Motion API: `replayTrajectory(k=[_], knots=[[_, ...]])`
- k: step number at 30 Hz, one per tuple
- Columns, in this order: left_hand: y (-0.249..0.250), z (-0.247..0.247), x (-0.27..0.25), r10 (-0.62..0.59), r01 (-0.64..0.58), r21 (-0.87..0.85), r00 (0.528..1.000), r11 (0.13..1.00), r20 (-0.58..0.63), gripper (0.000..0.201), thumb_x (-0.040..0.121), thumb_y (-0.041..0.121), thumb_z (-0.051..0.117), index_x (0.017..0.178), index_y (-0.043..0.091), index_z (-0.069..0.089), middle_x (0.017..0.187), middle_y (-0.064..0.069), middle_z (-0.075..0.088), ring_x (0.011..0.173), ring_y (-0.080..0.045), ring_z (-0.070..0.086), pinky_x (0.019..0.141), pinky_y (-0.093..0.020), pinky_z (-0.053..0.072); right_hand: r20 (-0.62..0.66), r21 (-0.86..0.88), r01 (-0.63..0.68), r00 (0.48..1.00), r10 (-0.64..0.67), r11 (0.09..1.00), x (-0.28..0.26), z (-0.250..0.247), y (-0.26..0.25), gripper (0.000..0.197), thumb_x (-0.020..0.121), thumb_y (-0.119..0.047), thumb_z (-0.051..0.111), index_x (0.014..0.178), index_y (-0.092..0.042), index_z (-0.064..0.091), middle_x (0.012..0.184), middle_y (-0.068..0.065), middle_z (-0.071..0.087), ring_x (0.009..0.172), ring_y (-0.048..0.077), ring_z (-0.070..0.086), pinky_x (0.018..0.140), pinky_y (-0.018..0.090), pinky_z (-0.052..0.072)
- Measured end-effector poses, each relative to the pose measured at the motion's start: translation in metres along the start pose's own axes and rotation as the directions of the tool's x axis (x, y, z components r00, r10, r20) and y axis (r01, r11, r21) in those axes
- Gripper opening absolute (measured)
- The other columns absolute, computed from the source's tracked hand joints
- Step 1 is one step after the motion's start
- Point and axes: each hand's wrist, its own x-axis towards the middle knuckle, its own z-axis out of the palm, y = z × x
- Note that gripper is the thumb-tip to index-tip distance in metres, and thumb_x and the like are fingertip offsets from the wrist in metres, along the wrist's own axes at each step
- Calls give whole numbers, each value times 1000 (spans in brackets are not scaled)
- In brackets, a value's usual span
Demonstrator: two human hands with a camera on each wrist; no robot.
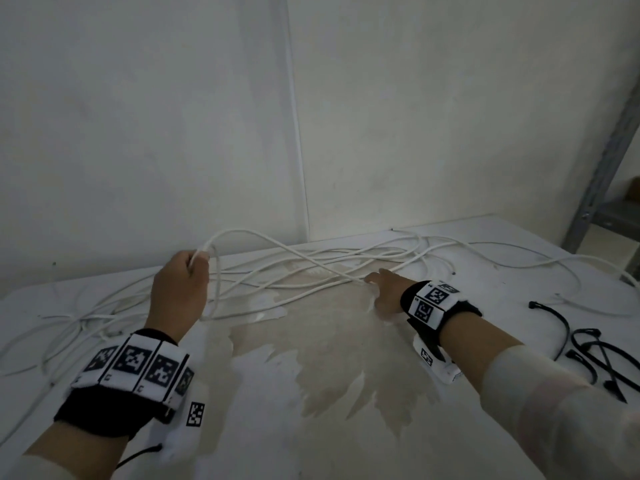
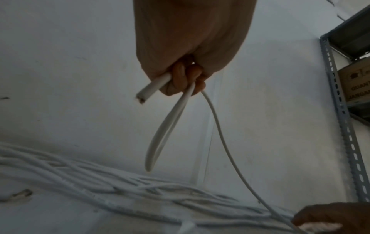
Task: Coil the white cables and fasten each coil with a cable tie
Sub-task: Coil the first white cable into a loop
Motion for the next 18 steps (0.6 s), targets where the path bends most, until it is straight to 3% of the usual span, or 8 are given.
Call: replayTrajectory(k=[3,6,9,12,14,18], knots=[[-2,-18,11,-3,-5,-57,991,998,-133,33,96,21,41,95,-7,58,91,-26,60,85,-35,54,76,-39,40,6,3,76,997,-76,997,-1,5,-16,65,89,-12,52,144,-22,20,148,8,24,135,27,30,109,40,32],[0,-40,14,10,-29,-81,973,996,-231,36,94,24,39,101,-5,58,97,-27,61,93,-37,56,82,-42,42,2,6,160,987,-160,987,-3,12,-36,65,90,-10,50,145,-22,18,151,8,20,137,27,28,111,39,29],[3,-57,13,16,-47,-98,955,994,-298,31,97,18,38,105,-5,56,91,-21,58,92,-35,55,77,-33,37,-4,37,241,971,-241,970,-10,11,-58,65,91,-15,50,146,-21,15,154,7,13,139,26,23,112,36,26],[5,-66,8,68,-90,-62,955,994,-290,30,98,19,38,103,-5,55,86,-15,55,81,-28,50,71,-26,31,-124,104,370,926,-357,923,-26,4,-86,65,94,-23,49,147,-17,13,155,7,9,140,23,21,111,31,23],[8,-68,3,125,-138,-42,967,990,-223,28,98,21,40,98,-2,56,82,-12,54,78,-24,48,70,-28,32,-292,162,496,850,-439,853,-39,0,-109,65,94,-25,49,146,-14,12,155,9,5,142,21,15,111,29,18],[14,-63,-10,215,-216,-46,976,975,-27,36,85,39,39,94,9,58,75,-8,56,73,-25,50,69,-32,35,-620,132,724,593,-513,677,-60,-9,-155,60,96,-21,45,146,-10,13,155,12,10,143,22,11,114,32,14]])
